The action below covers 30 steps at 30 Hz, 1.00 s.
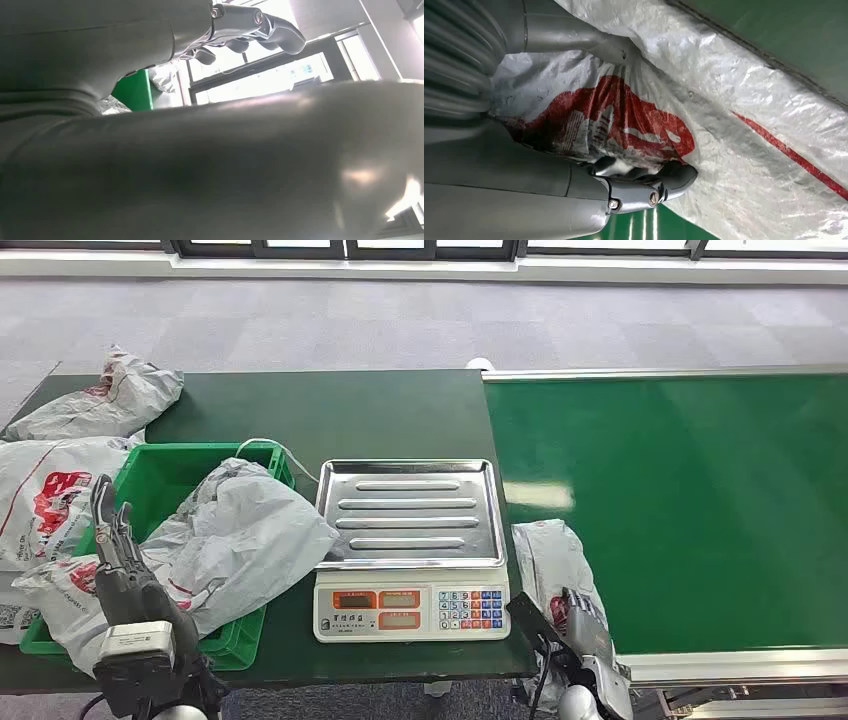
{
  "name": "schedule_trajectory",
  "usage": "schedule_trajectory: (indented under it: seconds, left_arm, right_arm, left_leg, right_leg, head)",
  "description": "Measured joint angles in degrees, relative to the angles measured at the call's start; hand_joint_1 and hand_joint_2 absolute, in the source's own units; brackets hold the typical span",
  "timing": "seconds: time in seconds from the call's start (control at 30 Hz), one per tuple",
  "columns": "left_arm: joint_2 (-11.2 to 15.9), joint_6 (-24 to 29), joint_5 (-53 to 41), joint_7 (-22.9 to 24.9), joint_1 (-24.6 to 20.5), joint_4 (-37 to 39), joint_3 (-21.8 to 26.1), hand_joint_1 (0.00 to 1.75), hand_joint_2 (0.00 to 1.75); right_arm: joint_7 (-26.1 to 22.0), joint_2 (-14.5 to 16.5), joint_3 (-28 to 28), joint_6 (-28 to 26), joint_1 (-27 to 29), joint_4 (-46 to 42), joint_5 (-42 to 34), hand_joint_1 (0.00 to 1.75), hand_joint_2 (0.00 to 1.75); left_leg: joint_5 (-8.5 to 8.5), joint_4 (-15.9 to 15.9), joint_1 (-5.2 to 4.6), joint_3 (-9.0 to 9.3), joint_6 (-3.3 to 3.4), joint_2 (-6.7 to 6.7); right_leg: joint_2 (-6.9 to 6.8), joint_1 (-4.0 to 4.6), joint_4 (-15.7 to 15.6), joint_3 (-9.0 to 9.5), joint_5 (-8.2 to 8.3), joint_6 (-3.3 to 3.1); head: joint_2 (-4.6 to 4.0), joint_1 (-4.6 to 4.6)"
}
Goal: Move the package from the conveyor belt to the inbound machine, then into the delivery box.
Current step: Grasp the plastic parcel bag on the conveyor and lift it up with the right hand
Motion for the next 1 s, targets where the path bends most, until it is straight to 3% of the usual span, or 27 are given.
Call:
schedule_trajectory:
  seconds: [0.77,0.87,1.0]
  left_arm:
    - [-0.21,-0.84,-0.09,-0.96,1.74,-1.37,0.01,0.00,0.00]
    - [-0.40,-0.83,-0.64,-1.13,2.21,-1.51,0.03,0.00,0.00]
    - [-0.86,-0.83,-1.23,-1.66,3.24,-2.08,0.07,0.00,0.00]
  right_arm:
    - [1.06,0.54,-0.07,-3.53,1.58,-4.24,3.23,1.75,1.75]
    - [4.85,0.46,-0.34,-7.92,3.73,-9.02,8.65,1.75,1.75]
    - [8.21,-0.37,-1.56,-6.66,6.45,-19.82,14.44,1.75,1.75]
  left_leg:
    - [-0.21,0.00,0.00,0.37,-0.04,-0.47]
    - [-0.14,0.01,-0.05,0.13,-0.02,-0.74]
    - [0.04,0.02,-0.15,-0.44,0.05,-0.91]
  right_leg:
    - [-0.42,0.00,0.05,0.03,-0.14,0.20]
    - [-0.65,-0.05,0.07,-0.07,-0.14,0.20]
    - [-0.88,-0.15,0.11,-0.52,-0.04,0.28]
  head:
    - [0.00,0.01]
    - [0.00,0.01]
    - [0.00,0.02]
